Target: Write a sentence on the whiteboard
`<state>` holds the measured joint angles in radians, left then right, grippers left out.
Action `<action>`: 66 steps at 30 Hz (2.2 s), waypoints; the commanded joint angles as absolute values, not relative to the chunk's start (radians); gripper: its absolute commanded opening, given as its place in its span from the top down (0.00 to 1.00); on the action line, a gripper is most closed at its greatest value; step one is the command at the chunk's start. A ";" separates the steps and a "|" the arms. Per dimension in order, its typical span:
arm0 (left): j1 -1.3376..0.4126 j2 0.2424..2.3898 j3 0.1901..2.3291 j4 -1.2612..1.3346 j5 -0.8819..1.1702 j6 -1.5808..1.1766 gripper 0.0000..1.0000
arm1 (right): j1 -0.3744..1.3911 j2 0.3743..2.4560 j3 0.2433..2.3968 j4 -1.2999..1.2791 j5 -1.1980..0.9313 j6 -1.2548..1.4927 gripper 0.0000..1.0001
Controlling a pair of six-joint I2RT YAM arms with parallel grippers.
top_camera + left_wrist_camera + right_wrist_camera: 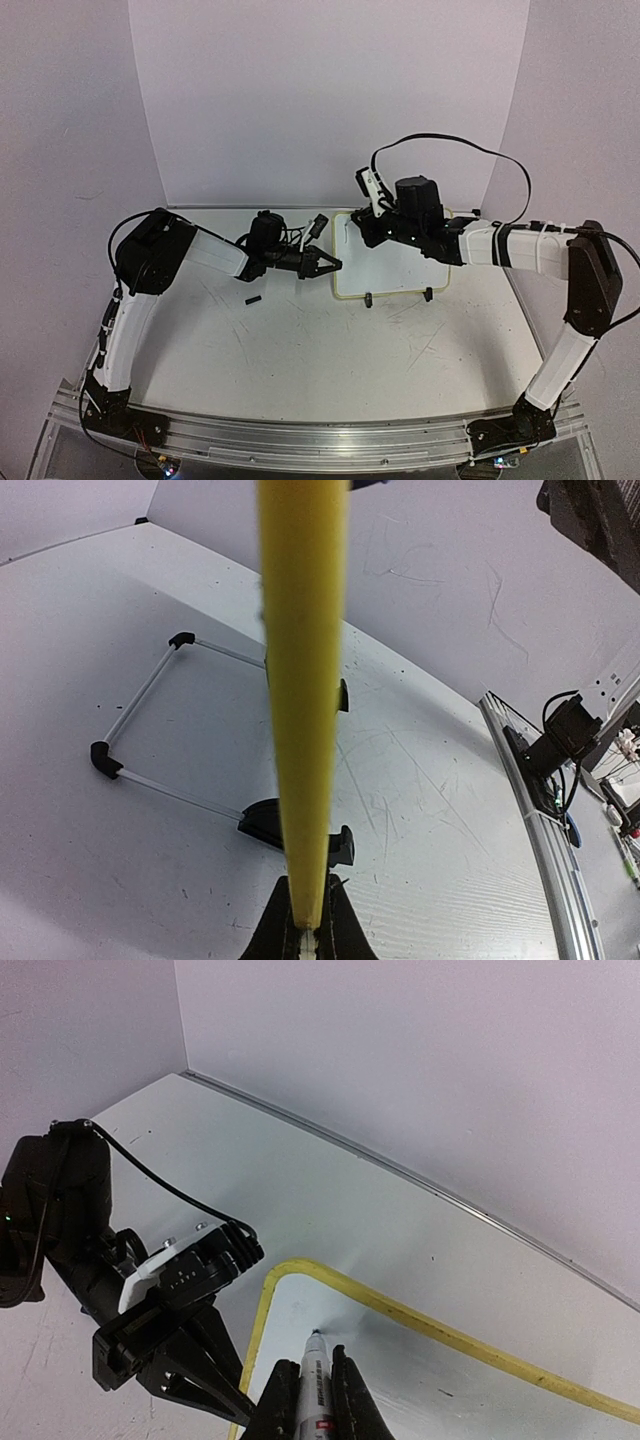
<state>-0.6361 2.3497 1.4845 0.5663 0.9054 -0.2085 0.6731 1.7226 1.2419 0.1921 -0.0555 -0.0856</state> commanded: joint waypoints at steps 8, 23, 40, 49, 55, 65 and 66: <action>-0.647 2.353 1.486 0.454 0.880 -0.149 1.00 | 0.662 1.754 1.287 0.225 -0.057 -0.074 1.00; -0.648 2.355 1.488 0.447 0.876 -0.144 1.00 | 0.649 1.684 1.209 0.273 0.064 -0.057 1.00; -0.647 2.347 1.491 0.440 0.875 -0.143 1.00 | 0.656 1.694 1.174 0.275 -0.024 -0.030 1.00; -0.649 2.353 1.496 0.439 0.876 -0.143 1.00 | 0.674 1.719 1.185 0.273 -0.044 -0.023 1.00; -0.649 2.351 1.494 0.437 0.876 -0.141 1.00 | 0.678 1.736 1.195 0.272 -0.053 -0.019 1.00; -0.649 2.351 1.496 0.436 0.876 -0.142 1.00 | 0.680 1.701 1.166 0.304 0.062 -0.008 1.00; -0.650 2.352 1.496 0.436 0.876 -0.141 1.00 | 0.680 1.696 1.162 0.305 0.080 -0.008 1.00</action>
